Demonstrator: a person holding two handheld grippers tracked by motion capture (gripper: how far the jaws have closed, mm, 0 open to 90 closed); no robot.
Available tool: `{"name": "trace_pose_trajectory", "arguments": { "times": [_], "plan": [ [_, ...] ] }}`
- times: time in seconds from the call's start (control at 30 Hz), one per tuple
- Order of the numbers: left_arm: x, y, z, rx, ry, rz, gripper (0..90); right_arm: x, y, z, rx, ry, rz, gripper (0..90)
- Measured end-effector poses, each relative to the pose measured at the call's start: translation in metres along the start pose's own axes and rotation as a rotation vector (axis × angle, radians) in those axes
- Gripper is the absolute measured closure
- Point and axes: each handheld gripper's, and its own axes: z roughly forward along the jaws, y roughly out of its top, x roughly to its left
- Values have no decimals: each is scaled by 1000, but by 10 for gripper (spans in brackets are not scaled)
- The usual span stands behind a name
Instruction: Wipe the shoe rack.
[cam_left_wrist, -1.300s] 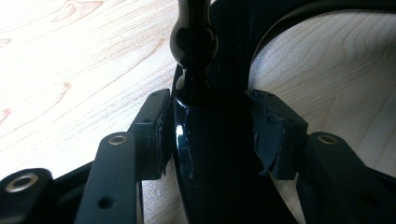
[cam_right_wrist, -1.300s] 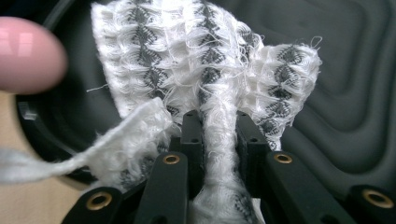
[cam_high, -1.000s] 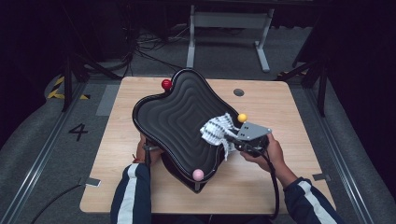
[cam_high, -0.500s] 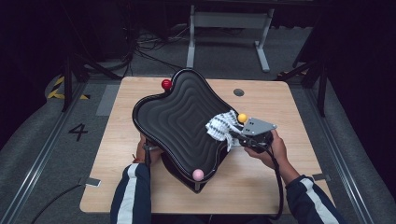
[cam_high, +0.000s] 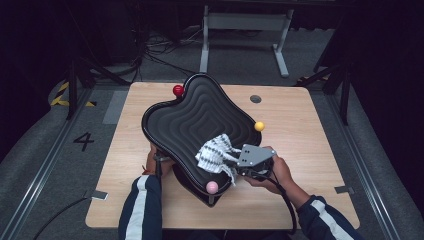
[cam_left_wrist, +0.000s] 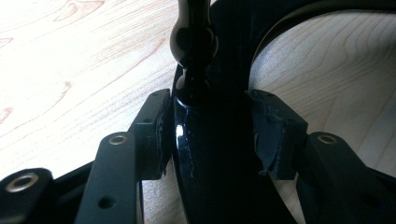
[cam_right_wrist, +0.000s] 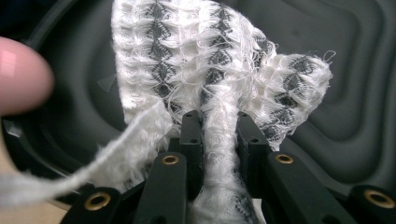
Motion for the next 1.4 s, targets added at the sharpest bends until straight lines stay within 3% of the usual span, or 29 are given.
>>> {"name": "trace_pose_trajectory", "arguments": {
  "times": [0.1,0.3,0.4,0.43,0.57,0.6,0.7,0.73,0.93,1.03,1.27,1.4],
  "plan": [
    [0,0,0,-1,0,-1,507,7,5,1,-9,24,-30,765],
    [0,0,0,-1,-1,0,507,-1,2,5,6,-21,-12,767],
    [0,0,0,-1,0,-2,506,-19,-8,8,13,-48,56,769],
    [0,0,0,0,-2,-1,506,-19,-8,8,13,-48,56,769],
    [0,0,0,-1,-2,-1,506,-39,-16,9,39,-122,80,771],
    [2,1,0,6,-17,16,507,-42,-17,10,43,-136,84,771],
    [3,2,1,12,-23,11,506,-51,-19,11,47,-150,102,772],
    [4,2,1,16,-20,8,507,-56,-20,13,61,-177,99,772],
    [4,3,2,9,6,-5,507,-75,-21,20,72,-213,139,773],
    [5,3,2,17,-4,-8,506,-81,-21,22,78,-223,158,774],
    [5,3,2,16,-2,-8,506,-69,-18,19,48,-174,144,773],
    [4,3,2,17,1,-11,507,-51,-10,19,19,-110,100,772]
  ]
}}
